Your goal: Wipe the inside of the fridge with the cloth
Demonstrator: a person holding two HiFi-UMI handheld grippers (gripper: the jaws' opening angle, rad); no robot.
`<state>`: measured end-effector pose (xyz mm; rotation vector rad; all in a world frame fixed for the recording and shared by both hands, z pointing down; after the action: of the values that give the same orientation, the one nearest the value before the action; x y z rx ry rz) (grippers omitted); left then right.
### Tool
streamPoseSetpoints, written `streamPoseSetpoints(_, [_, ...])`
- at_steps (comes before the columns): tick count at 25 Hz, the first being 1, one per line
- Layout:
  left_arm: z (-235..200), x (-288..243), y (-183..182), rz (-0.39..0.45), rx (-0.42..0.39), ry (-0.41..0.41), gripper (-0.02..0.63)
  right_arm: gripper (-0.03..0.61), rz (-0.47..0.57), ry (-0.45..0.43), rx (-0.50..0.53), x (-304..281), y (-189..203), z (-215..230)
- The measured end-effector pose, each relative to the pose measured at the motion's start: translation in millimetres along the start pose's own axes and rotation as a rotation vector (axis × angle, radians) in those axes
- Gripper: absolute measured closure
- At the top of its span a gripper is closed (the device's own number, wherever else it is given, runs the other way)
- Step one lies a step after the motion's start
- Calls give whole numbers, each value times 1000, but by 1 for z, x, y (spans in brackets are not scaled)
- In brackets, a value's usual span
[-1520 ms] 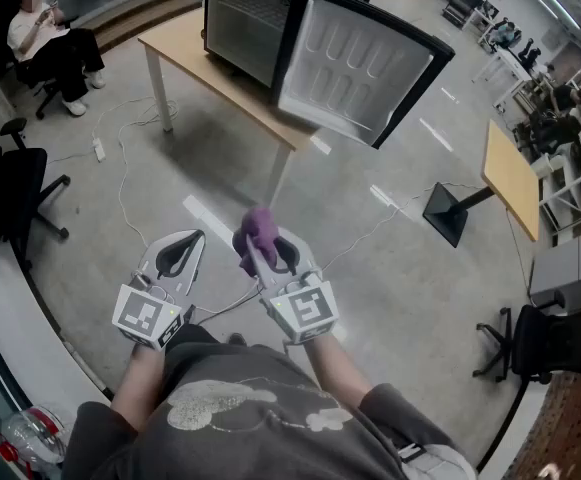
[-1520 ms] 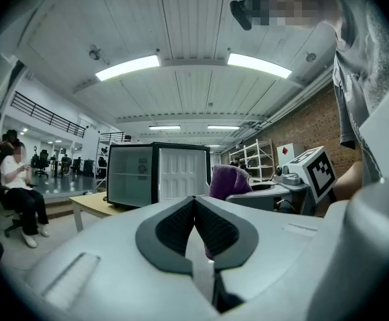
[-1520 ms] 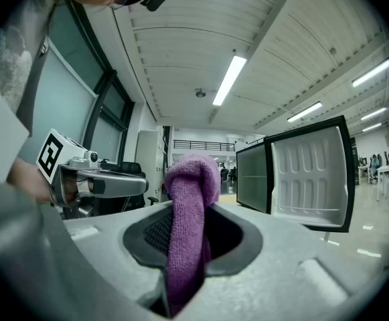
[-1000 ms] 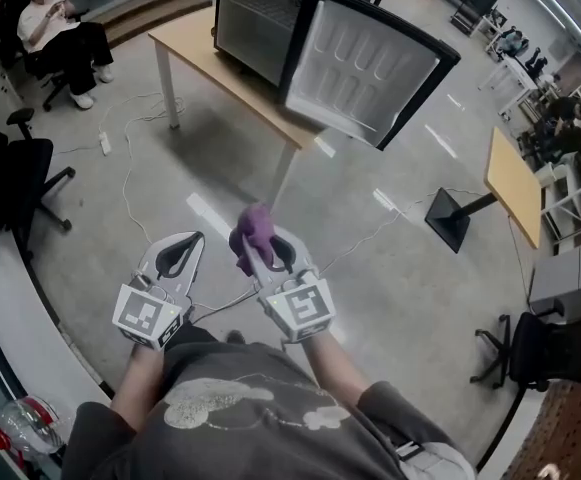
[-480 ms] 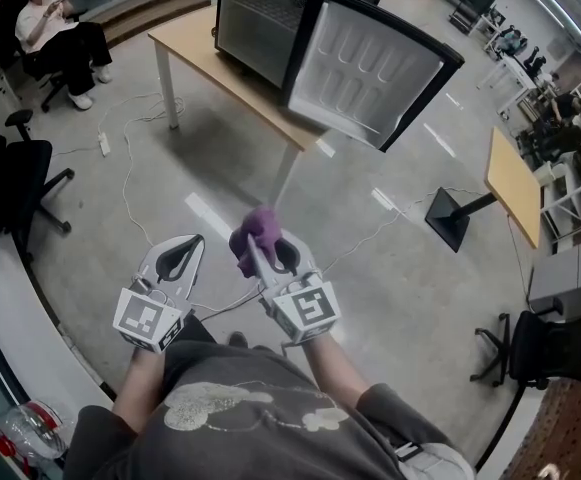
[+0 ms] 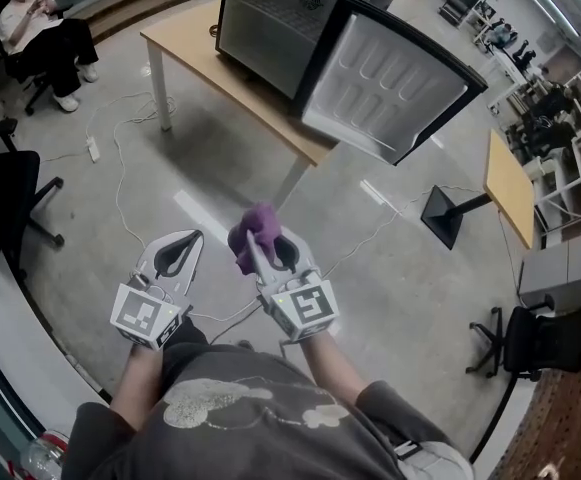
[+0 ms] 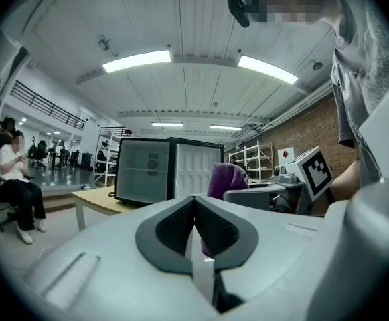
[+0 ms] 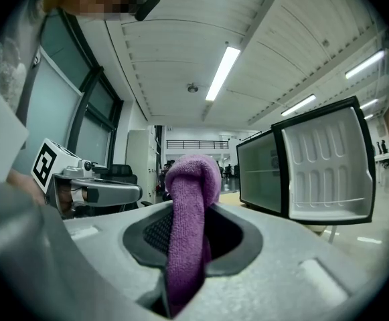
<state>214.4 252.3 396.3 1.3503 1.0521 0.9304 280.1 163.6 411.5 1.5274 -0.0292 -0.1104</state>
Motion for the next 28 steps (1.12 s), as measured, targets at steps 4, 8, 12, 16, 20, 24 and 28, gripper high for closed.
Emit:
streamPoseSetpoints(4, [-50, -21, -4, -1, 13, 23, 595, 502, 10, 25, 14, -55, -10, 10])
streamPoseSetpoints(8, [-102, -37, -18, 20, 21, 31, 595, 502, 14, 32, 11, -108, -21, 12])
streamPoseSetpoints(12, [-145, -44, -21, 18, 16, 51, 595, 502, 1, 44, 25, -152, -24, 13])
streamPoseSetpoints(16, [-186, -48, -15, 3, 8, 57, 595, 502, -8, 88, -4, -191, -19, 16])
streamPoseSetpoints(20, [-218, -51, -11, -21, 21, 88, 595, 502, -13, 135, -21, -220, -16, 18])
streamPoseSetpoints(24, [-239, -61, -16, -19, 3, 106, 595, 502, -24, 133, -53, -241, -17, 14])
streamPoseSetpoints(28, [-247, -69, -17, -16, 8, 122, 595, 502, -13, 153, -53, -249, -21, 22])
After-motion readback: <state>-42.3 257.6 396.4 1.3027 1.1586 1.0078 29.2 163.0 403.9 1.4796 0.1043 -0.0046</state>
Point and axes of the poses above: the fingertips, and each gripper's own axes: x backward along the fingers, z to its right, y out of its underside, the point moved 2 cm from there along x, backward along the fingers, and after that the axes turned 14 degrees about -y, right-handed, at the moved point
